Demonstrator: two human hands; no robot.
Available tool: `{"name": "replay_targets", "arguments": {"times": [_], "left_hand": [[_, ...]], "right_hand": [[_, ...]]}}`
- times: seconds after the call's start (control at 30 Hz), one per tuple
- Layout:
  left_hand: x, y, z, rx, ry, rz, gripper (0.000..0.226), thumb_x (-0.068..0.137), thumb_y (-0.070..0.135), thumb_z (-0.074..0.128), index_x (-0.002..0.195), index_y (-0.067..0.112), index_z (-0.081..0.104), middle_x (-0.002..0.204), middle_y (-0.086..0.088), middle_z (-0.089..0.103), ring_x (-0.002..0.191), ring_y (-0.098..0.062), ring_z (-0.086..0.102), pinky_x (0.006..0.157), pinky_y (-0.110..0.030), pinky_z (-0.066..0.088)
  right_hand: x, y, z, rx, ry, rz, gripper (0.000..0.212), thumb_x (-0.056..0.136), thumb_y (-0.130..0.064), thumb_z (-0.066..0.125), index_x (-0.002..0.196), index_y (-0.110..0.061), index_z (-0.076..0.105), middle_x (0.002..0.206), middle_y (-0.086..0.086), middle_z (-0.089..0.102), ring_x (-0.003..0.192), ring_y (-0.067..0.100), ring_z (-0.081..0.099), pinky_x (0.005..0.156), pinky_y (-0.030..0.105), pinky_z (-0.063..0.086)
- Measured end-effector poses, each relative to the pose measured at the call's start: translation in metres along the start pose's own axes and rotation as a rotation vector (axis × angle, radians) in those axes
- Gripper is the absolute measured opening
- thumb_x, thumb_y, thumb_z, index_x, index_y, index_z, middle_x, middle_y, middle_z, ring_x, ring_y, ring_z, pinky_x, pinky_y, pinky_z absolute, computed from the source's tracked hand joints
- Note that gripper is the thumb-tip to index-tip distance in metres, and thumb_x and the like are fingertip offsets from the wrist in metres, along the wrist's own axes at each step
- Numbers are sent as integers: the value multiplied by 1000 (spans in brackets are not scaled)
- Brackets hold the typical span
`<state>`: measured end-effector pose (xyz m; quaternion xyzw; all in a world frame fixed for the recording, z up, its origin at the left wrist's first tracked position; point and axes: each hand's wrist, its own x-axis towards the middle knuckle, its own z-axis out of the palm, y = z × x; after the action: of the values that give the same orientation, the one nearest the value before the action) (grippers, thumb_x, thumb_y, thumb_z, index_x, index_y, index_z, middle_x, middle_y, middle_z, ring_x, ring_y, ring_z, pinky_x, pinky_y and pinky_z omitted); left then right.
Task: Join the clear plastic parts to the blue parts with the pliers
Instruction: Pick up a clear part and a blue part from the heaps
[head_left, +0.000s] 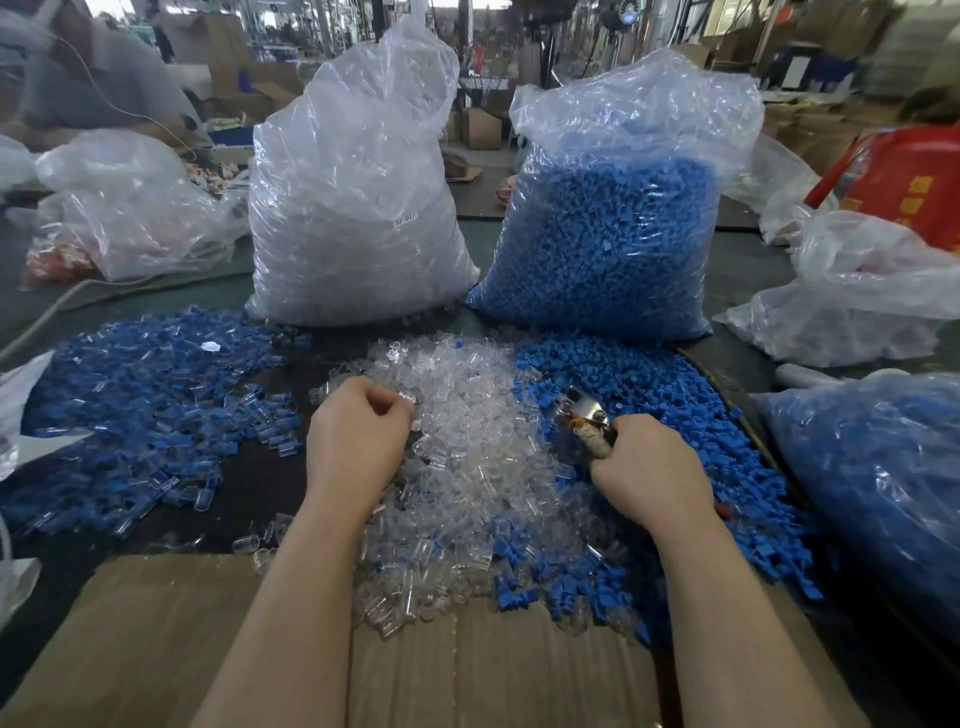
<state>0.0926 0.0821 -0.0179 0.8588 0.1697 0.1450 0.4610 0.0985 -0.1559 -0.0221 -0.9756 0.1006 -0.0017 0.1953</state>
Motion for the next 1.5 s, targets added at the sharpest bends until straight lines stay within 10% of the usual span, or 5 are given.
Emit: {"name": "replay_targets", "arguments": {"times": [0.3, 0.47, 0.77, 1.1, 1.5], "left_hand": [[-15, 31, 10, -521, -180, -60, 7, 88, 8, 70, 94, 12, 69, 79, -2, 76, 69, -10, 73, 60, -16, 55], [-22, 36, 19, -507, -228, -44, 12, 87, 10, 72, 96, 15, 68, 84, -4, 75, 75, -11, 74, 65, -19, 54], [-23, 35, 17, -500, -207, -30, 12, 84, 10, 75, 91, 19, 72, 81, -1, 75, 74, -9, 73, 60, -13, 49], [-25, 37, 17, -490, -217, -41, 13, 82, 10, 77, 93, 18, 74, 78, -1, 76, 81, -17, 73, 69, -21, 55], [-33, 47, 25, -503, -245, -30, 7, 83, 14, 77, 86, 15, 71, 71, 3, 75, 72, -10, 73, 63, -18, 51]], "right_hand": [[3, -4, -8, 404, 147, -83, 13, 85, -32, 68, 80, -23, 61, 73, -3, 63, 71, 22, 59, 61, 36, 48], [4, 0, -5, 127, 282, 9, 20, 89, -33, 62, 76, -23, 51, 68, -4, 55, 58, 14, 46, 48, 27, 29], [2, 2, -10, -91, -84, -10, 17, 87, -30, 62, 78, -17, 55, 72, 4, 59, 64, 20, 55, 50, 29, 37], [-5, -4, -5, -123, -31, -32, 18, 89, -30, 60, 79, -17, 52, 73, 2, 56, 61, 19, 51, 49, 28, 32], [-7, -19, -13, 524, 92, -159, 13, 85, -26, 69, 98, -23, 68, 87, -5, 69, 81, 21, 63, 78, 45, 55]]}}
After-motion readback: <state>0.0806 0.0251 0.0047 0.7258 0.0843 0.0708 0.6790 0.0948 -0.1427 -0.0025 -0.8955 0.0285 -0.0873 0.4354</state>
